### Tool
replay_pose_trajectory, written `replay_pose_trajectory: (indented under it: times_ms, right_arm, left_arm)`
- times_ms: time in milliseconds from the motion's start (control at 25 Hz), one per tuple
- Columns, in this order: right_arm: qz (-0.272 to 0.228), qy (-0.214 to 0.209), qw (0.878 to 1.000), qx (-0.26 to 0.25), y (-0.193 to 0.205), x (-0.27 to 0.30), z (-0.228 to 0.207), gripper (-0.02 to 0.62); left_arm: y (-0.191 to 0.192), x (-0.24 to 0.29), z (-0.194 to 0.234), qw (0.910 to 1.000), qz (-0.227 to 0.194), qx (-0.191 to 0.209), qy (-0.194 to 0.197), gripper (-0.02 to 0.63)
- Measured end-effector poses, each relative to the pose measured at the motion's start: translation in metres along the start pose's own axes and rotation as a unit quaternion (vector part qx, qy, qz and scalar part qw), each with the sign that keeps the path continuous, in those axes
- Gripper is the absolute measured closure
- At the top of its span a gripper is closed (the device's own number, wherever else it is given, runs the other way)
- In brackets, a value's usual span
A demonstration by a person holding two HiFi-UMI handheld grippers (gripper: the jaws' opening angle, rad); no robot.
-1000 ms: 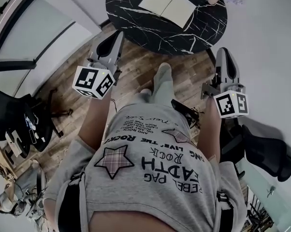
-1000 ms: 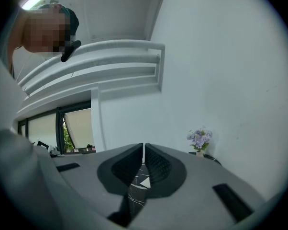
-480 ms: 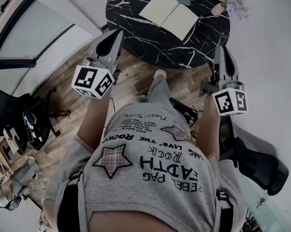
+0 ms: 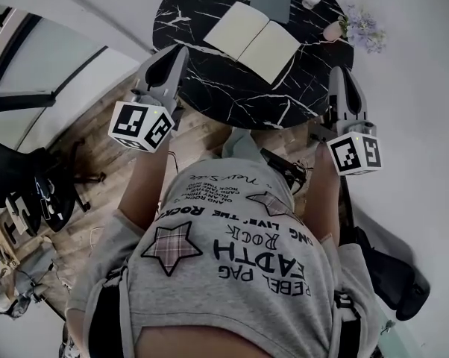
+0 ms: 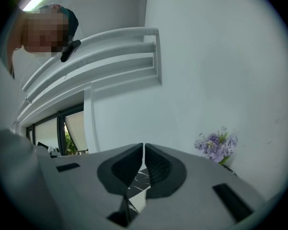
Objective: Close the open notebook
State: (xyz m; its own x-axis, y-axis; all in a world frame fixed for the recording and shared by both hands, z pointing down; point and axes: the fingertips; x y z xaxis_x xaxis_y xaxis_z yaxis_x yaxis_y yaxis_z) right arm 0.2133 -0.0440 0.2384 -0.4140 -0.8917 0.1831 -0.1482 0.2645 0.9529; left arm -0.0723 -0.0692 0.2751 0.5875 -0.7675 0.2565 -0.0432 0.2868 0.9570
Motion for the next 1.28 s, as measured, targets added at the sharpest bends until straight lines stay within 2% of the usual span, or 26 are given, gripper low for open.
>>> replay_pose_trajectory:
  times_ms: [360, 760, 1040, 1280]
  right_arm:
    - [0.009, -0.028, 1.000, -0.002, -0.012, 0.045, -0.052, 0.575]
    - [0.023, -0.050, 0.998, 0.010, -0.005, 0.073, -0.069, 0.575]
    - [0.023, -0.022, 0.999, 0.013, -0.011, 0.081, -0.077, 0.575]
    - [0.027, 0.020, 0.999, 0.028, -0.009, 0.087, -0.082, 0.575]
  left_arm:
    - [-0.013, 0.054, 0.003, 0.9995, -0.007, 0.003, -0.030, 0.597]
    - [-0.004, 0.075, 0.011, 0.9987, 0.007, -0.006, -0.050, 0.597]
    - [-0.007, 0.099, 0.024, 0.9995, 0.013, -0.001, -0.029, 0.597]
    - [-0.015, 0.128, 0.037, 0.9997, 0.018, 0.015, 0.009, 0.597]
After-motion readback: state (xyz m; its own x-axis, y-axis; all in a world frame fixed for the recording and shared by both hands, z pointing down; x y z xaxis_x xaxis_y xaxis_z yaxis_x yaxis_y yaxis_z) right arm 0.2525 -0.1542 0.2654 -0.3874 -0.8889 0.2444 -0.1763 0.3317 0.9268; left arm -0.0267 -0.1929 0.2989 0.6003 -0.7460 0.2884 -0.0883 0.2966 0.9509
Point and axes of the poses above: the fingertips, and each gripper's own axes: x forward along the fingers, z to its left, y out of its underside, and after that the axes turned 13 degrees about z, right-handed
